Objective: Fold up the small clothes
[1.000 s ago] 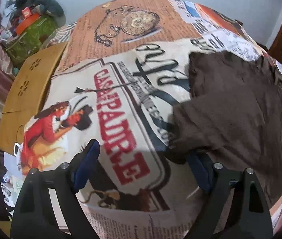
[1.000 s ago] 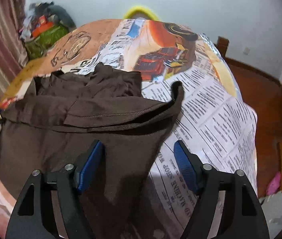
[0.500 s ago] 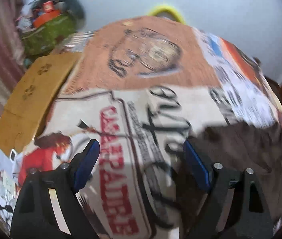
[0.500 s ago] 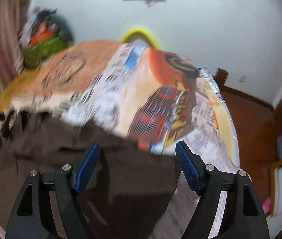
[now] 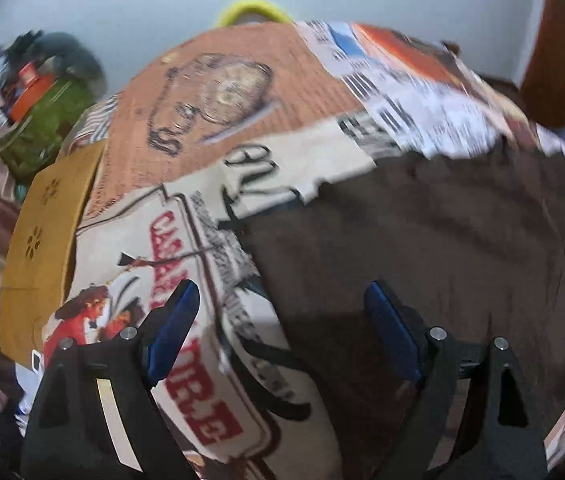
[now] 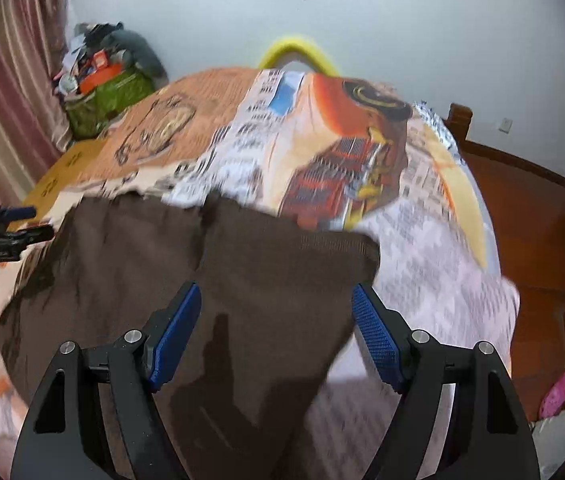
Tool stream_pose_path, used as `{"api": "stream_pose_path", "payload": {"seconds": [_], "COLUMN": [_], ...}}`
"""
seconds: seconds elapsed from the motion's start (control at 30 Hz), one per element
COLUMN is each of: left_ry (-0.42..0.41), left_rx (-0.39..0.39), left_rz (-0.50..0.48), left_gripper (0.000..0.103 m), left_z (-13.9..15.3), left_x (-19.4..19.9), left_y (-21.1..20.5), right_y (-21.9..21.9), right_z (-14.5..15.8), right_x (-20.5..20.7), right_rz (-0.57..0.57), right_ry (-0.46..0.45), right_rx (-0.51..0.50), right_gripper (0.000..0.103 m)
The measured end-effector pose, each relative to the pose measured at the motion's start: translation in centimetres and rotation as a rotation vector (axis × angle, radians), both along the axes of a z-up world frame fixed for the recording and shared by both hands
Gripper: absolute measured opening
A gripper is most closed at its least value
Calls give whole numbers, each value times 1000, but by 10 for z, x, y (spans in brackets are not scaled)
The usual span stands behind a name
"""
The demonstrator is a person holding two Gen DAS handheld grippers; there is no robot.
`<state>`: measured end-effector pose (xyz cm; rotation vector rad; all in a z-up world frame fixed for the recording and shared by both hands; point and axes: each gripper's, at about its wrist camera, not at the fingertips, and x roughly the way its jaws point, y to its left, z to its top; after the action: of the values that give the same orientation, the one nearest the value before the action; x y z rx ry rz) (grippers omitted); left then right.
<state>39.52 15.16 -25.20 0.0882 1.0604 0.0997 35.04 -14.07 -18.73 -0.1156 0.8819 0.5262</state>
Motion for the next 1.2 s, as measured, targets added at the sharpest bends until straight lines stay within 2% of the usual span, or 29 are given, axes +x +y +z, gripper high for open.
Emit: {"api": "stream_pose_path", "payload": {"seconds": [0.1, 0.2, 0.3, 0.4, 0.47, 0.53, 0.7, 0.8, 0.83, 0.87, 0.9, 0.93, 0.97, 1.07, 1.13, 1.2], "left_ry": [29, 48, 76, 31, 16, 48, 97, 122, 130, 125, 117, 108, 104, 95, 88, 89], "left_rx": [-2, -21, -67, -44, -42, -75, -57, -156, -214, -237, -253, -267, -294, -294, -284, -269], "left_rz": [-10, 12, 47, 40, 14, -46, -101, -113, -147, -165, -181, -193, -211, -210, -194, -157], "left_gripper": [88, 95, 95, 95, 96, 97, 97, 96, 89, 77, 73, 63, 49, 25, 18, 15], "left_z": [-16, -25, -20, -1, 10, 12, -3, -15, -17, -18, -18, -17, -17, -14, -11, -7], "left_x": [-5, -8, -6, -3, 6, 20, 59, 76, 79, 80, 81, 80, 78, 73, 69, 65], "left_y": [-8, -4, 8, 9, 6, 0, -15, -14, -15, -17, -18, -19, -20, -22, -22, -19], "right_y": [-8, -19, -28, -37, -41, -47, -53, -55, -55, -56, -57, -57, -58, -58, -58, -57], "right_z": [-6, -8, -7, -5, -7, -10, -18, -19, -19, -19, -20, -21, -22, -25, -24, -23], "right_x": [-17, -36, -49, -60, -66, -73, -76, -79, -80, -80, -80, -81, -81, -82, -84, -86], "right_rz": [-5, -22, -44, -58, -72, -91, -134, -140, -143, -147, -149, -153, -156, -160, -163, -163], "right_ry": [7, -2, 17, 24, 28, 38, 82, 88, 86, 85, 86, 89, 92, 98, 98, 101], "right_rx": [-15, -30, -19, -6, -3, 12, 42, 46, 47, 51, 56, 59, 61, 72, 80, 90], "right_gripper": [75, 75, 75, 76, 80, 80, 80, 80, 80, 80, 80, 80, 80, 80, 80, 80]}}
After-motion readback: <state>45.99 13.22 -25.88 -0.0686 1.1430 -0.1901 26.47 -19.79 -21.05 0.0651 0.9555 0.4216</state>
